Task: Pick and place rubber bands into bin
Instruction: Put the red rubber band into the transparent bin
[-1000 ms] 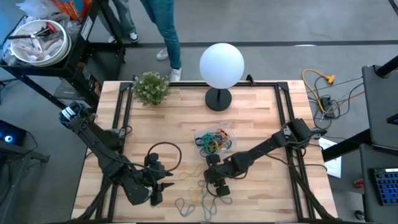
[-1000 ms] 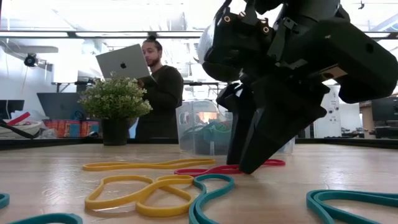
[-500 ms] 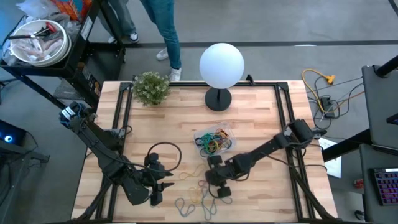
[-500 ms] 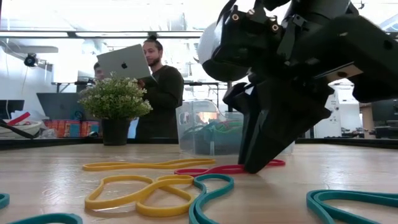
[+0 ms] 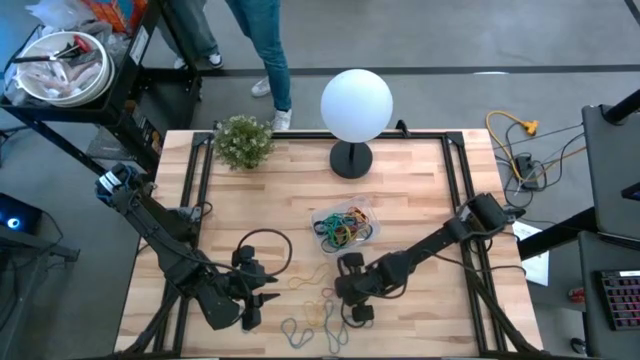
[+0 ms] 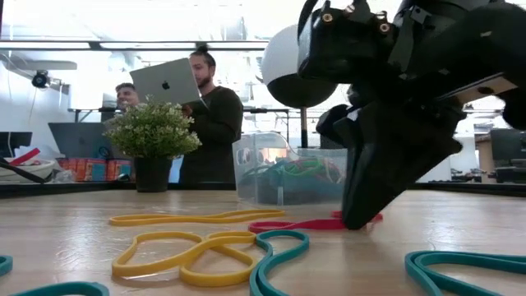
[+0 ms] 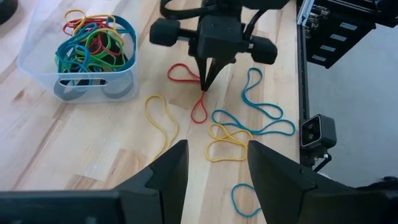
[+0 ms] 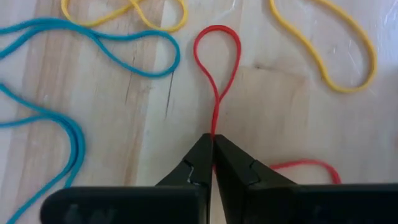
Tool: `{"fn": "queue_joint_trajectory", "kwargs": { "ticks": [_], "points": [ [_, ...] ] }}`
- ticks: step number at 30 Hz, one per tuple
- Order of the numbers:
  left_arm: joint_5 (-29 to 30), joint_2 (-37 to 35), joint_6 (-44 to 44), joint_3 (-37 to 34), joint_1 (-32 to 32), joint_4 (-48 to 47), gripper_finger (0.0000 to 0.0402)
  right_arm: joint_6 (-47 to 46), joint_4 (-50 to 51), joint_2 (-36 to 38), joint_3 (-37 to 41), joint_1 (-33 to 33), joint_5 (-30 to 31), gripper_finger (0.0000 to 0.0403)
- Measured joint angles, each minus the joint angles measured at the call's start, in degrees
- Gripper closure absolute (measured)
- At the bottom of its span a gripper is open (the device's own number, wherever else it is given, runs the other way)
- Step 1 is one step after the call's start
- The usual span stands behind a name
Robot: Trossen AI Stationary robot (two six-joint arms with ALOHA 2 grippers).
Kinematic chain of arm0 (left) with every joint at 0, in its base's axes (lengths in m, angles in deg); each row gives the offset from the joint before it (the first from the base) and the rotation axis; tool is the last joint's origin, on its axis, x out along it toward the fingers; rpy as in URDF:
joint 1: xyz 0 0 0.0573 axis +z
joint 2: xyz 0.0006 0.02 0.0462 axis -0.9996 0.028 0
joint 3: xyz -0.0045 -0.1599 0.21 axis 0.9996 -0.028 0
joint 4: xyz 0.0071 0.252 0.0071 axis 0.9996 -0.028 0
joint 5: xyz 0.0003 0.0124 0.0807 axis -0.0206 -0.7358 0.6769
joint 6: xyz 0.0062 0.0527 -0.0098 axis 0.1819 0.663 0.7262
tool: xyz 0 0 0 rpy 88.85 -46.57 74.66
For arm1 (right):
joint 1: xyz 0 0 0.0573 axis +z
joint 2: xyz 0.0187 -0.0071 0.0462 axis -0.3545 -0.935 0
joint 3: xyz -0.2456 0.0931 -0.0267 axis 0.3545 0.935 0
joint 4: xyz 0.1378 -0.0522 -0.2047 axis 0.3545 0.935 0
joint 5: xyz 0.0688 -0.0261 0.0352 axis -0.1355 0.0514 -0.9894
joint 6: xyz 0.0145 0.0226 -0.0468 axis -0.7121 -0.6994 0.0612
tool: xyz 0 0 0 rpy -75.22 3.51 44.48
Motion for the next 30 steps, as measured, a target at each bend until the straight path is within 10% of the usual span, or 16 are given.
{"fn": "queue_joint_trajectory", "kwargs": {
  "ticks": [30],
  "points": [
    [0.13, 0.04, 2.69, -0.37, -0.02, 0.31, 0.0252, 4.54, 27.52, 11.86, -12.79, -3.79, 25.43, 0.0395]
  ]
}}
